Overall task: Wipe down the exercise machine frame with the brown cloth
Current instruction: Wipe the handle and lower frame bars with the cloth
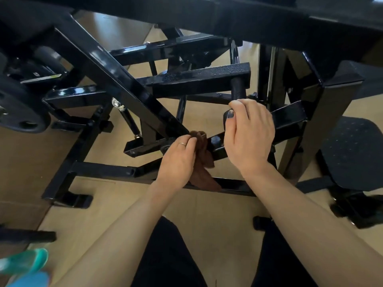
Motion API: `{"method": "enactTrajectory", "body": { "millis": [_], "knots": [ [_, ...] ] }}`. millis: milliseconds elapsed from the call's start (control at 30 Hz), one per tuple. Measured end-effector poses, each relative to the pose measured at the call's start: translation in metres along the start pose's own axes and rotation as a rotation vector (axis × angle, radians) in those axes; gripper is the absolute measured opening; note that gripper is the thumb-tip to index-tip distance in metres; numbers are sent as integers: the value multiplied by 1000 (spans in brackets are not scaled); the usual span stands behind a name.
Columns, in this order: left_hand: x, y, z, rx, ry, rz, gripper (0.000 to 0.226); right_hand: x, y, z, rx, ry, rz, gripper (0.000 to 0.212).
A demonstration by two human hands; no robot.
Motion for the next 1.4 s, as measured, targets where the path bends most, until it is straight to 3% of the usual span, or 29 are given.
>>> {"method": "enactTrajectory", "body": {
  "millis": [167,333,467,633,733,900,1100,1167,1233,1300,1400],
  "knots": [
    [0,-6,-2,88,-20,-93,55,-1,0,0,-19,4,19,37],
    [-8,8,-9,39,-113,202,33,1,-3,0,-17,42,17,35],
    [-14,43,-24,59,-43,321,31,1,-2,1,-22,43,29,31],
    [-11,2,-17,136,-12,119,29,0,-1,1,-53,71,27,30],
    [-7,-16,-11,116,-108,33,33,0,-3,2,-47,87,43,31],
    [-11,7,-14,49,-108,158,35,3,-5,0,-22,103,53,31],
    [-13,32,-25,192,15,201,30,0,-8,1,22,92,17,30],
    [-8,5,-16,234,-6,64,38,-1,-8,2,51,73,-10,32],
    [-6,-23,-5,244,-73,-63,61,-1,-10,2,72,56,-35,33],
    [-1,-33,5,228,-193,-76,87,0,-11,2,79,63,-16,33],
    [-2,-35,8,187,-175,-39,97,2,-10,2,61,78,4,34]
  ]
}}
Point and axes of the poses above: each hand's wrist, its own z-axis away from the middle knuckle, its own x-axis out of the palm, y = z × x, the point moved 2 cm from there along -z, towards the middle knuckle, and after that the axes turned 11 degrees about y, right-handed, at the moved point
